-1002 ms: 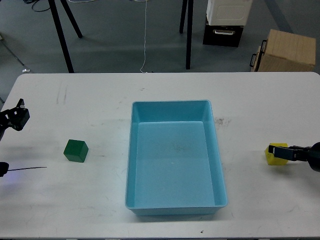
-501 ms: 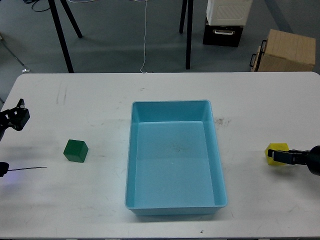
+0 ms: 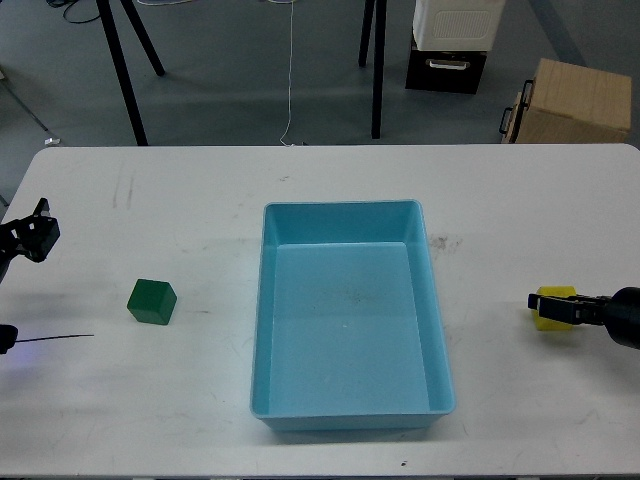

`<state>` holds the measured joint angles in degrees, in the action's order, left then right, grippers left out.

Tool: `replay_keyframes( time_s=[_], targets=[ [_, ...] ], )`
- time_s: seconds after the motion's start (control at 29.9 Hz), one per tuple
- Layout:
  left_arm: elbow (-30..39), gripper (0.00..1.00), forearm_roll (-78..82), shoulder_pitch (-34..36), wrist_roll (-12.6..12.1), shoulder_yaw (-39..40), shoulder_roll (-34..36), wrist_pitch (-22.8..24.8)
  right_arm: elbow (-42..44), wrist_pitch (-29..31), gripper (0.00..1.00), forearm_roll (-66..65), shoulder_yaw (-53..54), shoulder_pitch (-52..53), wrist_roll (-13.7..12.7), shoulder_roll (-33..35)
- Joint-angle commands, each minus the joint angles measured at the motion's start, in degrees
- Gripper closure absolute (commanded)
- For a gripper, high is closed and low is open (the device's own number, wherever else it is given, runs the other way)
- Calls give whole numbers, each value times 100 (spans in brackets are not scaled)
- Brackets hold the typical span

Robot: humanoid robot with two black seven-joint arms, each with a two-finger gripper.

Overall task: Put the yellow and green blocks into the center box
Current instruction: 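Reach the right gripper to the yellow cube and grasp it, then carry the yellow cube over the blue tub and release it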

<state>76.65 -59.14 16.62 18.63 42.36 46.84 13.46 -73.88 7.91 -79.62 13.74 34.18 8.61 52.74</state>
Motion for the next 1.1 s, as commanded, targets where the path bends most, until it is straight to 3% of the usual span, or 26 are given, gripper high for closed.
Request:
replay_keyframes(
  time_s=[0.0, 0.4, 0.7, 1.07],
  targets=[
    [-1, 0, -1, -1, 0, 0, 0, 7, 5, 9, 29, -9, -12, 1, 0, -1],
    [-1, 0, 8, -1, 0, 0, -17, 7, -30, 27, 59, -18, -73, 27, 53, 8],
    [-1, 0, -1, -1, 9, 0, -9, -2, -214, -43, 61, 192, 84, 290, 175, 113],
    [-1, 0, -1, -1, 9, 0, -9, -10, -1295, 35, 61, 2266, 340, 1556, 553, 746]
  ],
)
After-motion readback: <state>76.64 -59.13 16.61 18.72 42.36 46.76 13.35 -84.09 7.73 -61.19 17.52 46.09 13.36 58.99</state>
